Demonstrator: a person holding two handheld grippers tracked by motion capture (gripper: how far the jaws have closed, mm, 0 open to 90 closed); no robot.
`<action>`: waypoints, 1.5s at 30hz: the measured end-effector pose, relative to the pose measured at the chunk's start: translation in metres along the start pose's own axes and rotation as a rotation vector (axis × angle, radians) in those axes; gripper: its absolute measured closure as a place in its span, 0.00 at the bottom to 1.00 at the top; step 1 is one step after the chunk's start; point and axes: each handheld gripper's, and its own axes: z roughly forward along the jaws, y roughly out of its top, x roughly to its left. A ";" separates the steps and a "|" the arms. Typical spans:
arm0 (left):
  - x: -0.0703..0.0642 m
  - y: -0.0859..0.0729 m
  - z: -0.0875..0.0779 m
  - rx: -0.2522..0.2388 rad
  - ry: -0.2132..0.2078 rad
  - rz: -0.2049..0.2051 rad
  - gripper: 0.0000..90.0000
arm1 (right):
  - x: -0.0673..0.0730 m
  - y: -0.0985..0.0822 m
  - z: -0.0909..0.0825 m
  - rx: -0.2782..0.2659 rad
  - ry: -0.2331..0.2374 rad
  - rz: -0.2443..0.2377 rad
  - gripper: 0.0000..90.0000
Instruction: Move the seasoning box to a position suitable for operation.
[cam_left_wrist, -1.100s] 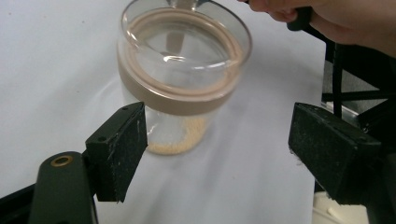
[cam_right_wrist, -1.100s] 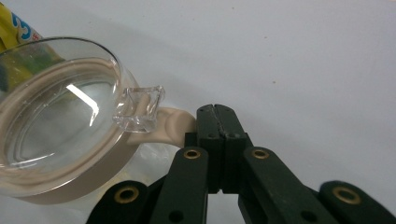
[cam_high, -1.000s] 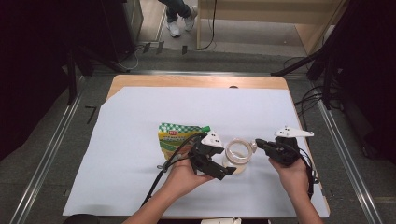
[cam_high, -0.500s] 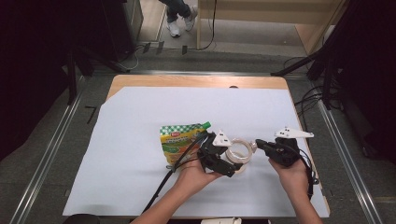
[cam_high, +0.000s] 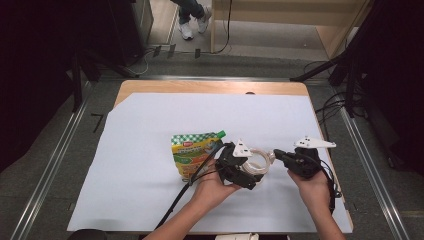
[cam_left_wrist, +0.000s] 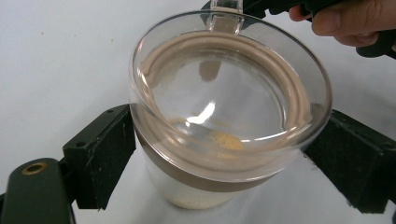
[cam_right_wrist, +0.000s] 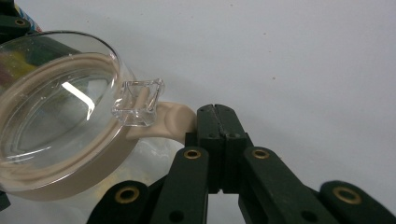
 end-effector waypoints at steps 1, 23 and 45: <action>0.000 0.001 0.000 0.003 0.005 0.005 0.12 | 0.000 0.000 0.000 0.000 -0.001 0.000 1.00; -0.003 0.011 -0.004 0.005 0.024 0.005 0.14 | 0.001 0.000 0.000 0.010 -0.007 0.006 1.00; -0.003 0.020 -0.008 0.001 0.023 0.008 0.14 | 0.001 -0.003 0.003 0.038 -0.019 -0.011 1.00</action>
